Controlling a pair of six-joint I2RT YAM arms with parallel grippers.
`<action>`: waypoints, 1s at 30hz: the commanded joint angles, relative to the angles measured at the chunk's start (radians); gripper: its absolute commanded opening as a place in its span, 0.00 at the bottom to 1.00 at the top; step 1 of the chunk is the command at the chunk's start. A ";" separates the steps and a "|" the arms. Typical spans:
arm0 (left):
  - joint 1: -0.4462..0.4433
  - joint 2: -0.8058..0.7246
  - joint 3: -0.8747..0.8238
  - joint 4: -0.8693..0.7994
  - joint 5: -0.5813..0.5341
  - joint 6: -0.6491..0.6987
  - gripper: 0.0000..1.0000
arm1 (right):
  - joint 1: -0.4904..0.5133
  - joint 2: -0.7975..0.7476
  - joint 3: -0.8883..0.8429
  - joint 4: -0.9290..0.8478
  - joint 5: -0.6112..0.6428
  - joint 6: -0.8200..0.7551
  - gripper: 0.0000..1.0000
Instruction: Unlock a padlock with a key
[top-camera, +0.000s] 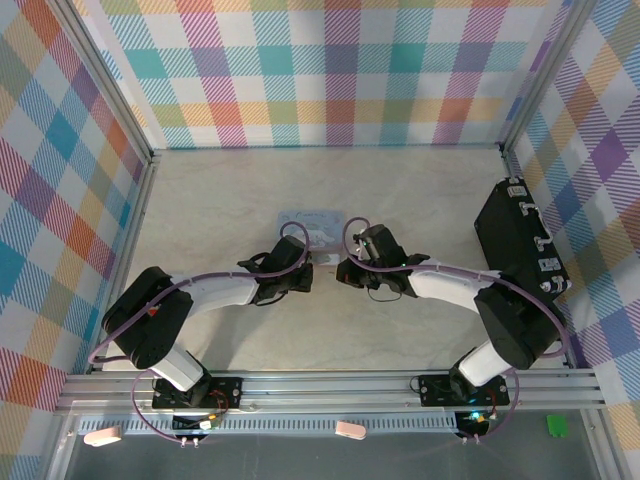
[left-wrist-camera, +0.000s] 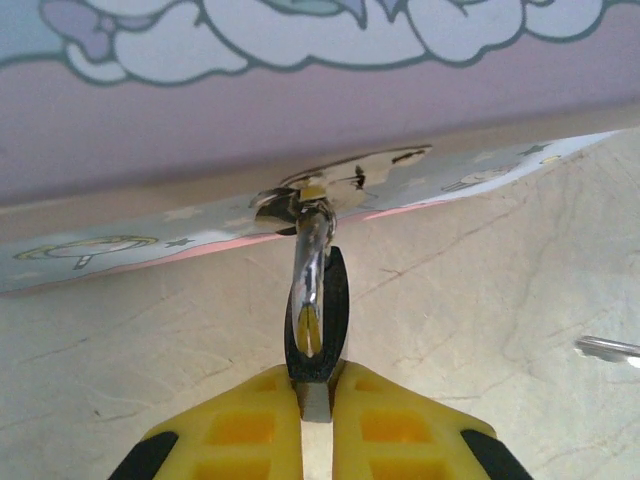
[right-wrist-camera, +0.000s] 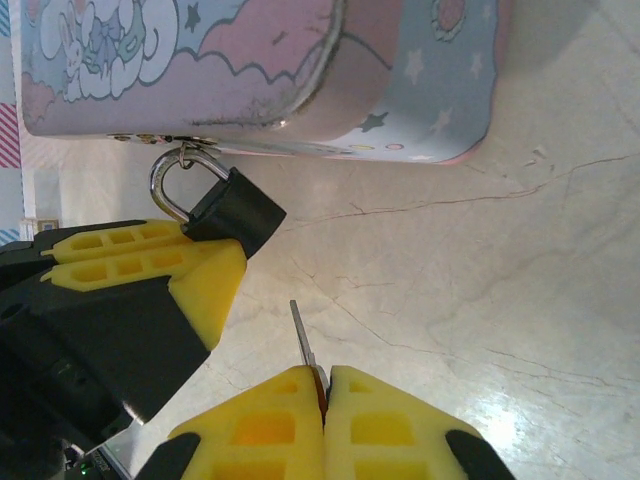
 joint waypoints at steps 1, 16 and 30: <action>-0.006 -0.013 0.044 -0.025 0.037 -0.010 0.11 | 0.007 0.028 0.034 0.046 -0.016 -0.002 0.00; -0.006 0.001 0.068 -0.042 0.164 -0.050 0.10 | -0.050 0.142 0.127 0.002 0.031 -0.105 0.00; -0.005 0.062 0.126 -0.003 0.223 -0.190 0.05 | -0.114 0.168 0.142 0.032 -0.042 -0.096 0.00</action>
